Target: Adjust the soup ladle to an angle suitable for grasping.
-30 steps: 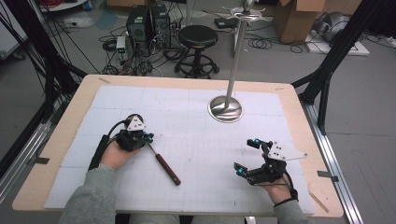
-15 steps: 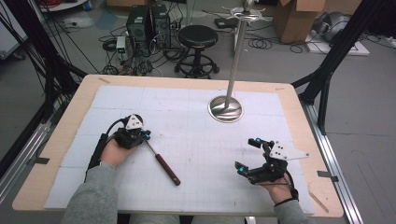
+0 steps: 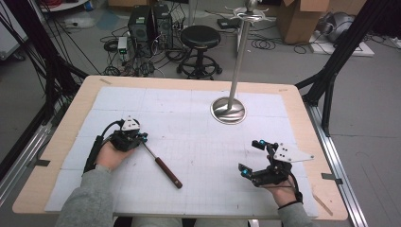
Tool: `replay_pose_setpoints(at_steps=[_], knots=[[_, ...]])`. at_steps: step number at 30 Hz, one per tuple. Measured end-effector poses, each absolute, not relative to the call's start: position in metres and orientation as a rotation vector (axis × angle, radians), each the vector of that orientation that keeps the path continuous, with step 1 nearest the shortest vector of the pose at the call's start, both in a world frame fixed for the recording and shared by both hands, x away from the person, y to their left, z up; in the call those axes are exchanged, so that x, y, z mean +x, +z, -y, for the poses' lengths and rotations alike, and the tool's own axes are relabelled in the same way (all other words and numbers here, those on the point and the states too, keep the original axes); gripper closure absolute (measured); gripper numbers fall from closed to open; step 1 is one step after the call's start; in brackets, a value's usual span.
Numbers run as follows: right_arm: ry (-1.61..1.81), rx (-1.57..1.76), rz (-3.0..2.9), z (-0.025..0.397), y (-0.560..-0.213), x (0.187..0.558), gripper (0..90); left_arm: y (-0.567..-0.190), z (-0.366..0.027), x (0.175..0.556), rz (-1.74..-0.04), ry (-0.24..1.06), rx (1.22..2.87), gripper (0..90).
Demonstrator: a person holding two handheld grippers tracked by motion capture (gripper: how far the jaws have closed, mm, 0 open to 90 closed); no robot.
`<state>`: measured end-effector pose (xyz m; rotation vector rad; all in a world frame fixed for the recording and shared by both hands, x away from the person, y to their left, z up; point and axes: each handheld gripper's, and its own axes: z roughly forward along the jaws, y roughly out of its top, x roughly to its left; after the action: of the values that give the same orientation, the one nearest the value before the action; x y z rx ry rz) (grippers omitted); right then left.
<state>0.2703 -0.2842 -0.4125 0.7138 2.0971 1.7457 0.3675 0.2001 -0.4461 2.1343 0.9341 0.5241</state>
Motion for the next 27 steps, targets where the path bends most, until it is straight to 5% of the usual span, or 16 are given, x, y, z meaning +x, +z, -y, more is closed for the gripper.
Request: replay_pose_setpoints(at_steps=[27], knots=[[1.749, 0.715, -2.1, 0.285, -0.412, 0.269, 0.2, -0.44, -0.22, 0.307, -0.8, 0.485, 2.251, 89.8]])
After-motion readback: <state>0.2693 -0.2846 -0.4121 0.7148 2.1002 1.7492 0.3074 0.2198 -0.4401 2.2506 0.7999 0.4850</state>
